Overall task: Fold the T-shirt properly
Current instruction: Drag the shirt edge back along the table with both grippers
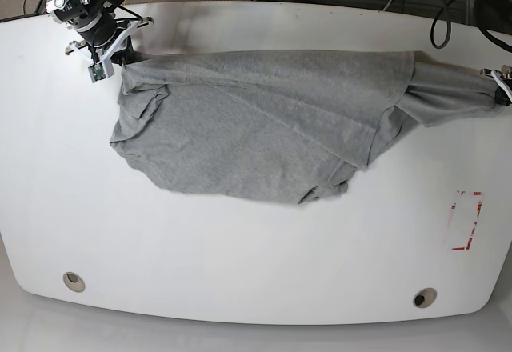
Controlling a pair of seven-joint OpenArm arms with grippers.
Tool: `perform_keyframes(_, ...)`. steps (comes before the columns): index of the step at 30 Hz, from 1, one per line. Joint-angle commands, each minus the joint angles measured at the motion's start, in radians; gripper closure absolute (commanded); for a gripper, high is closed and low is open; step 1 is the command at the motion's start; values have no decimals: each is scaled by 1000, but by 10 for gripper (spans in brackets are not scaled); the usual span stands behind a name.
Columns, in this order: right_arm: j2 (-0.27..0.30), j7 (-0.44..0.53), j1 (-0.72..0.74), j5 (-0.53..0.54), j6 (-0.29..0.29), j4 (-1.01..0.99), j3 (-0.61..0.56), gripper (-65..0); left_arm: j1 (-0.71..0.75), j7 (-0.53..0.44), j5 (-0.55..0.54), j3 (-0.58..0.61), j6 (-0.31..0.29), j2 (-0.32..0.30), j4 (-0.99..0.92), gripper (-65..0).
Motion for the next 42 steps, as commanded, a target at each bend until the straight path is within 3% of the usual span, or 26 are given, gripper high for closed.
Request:
perform_keyframes(1,10,13,-6,-5,-10,13,8,-14,-7,-14,16,-15,10,-30,13,0)
perform_keyframes(21,-43,13,-38,-5,-10,13,8,-22,-45,-12,18,-7,10,-31,16,0)
perform_keyframes(25,-52,13,-47,-5,-10,13,7,-130,-53,-11,18,-7,10,-31,18,0)
perform_keyframes(28,-73,13,-46,-7,-10,13,10,-268,-66,-11,18,-7,10,-33,19,0)
perform_keyframes(33,-73,13,-47,-7,-10,15,10,-442,-80,-9,18,-7,10,-33,19,0)
perform_keyframes(36,-73,13,-51,-7,-10,15,13,-485,-80,-9,18,-9,10,-33,19,0)
perform_keyframes(42,-56,13,-54,-13,-10,15,16,-493,-79,-9,18,-9,10,-33,19,0)
